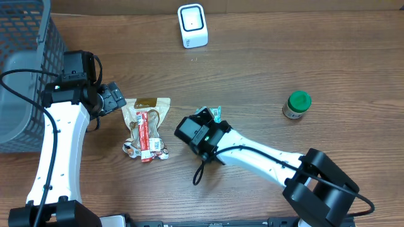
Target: Scan the item barcode
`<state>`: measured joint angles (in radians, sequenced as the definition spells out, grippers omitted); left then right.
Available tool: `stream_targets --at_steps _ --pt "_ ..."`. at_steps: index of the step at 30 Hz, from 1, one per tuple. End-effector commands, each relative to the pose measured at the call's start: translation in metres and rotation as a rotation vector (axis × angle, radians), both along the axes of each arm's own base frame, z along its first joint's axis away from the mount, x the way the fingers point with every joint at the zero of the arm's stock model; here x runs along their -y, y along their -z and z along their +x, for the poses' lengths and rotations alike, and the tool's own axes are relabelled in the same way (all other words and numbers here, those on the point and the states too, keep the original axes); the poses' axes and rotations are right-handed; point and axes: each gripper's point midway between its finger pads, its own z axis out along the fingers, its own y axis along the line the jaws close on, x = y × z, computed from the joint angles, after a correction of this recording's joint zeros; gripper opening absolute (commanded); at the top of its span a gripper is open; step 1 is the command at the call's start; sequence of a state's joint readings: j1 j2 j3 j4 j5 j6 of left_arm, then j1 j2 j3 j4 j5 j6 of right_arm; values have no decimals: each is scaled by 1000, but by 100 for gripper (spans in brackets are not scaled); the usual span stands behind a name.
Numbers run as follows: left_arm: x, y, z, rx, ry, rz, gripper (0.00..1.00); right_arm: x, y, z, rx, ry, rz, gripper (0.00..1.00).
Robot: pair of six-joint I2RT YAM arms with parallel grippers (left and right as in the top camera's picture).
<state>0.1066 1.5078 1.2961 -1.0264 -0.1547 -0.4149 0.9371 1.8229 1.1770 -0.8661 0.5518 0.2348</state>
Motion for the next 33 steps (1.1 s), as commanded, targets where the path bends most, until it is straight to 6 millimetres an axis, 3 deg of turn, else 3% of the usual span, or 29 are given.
stream_targets --at_steps 1,5,11,18,26,33 --pt "-2 3 -1 -13 -1 9 100 8 -19 19 146 15 -80 4" --pt "-2 3 -1 -13 -1 9 100 10 -25 26 190 10 -102 4" --pt "-2 3 -1 -13 -1 9 100 5 -20 21 158 1 -76 4" --pt "-2 3 -1 -13 -1 9 100 2 -15 15 113 -6 -54 13" --pt "-2 3 -1 -13 -1 9 100 0 -13 14 99 -12 -48 14" --pt "-2 3 -1 -12 -1 9 100 1 -12 12 85 -22 -56 24"
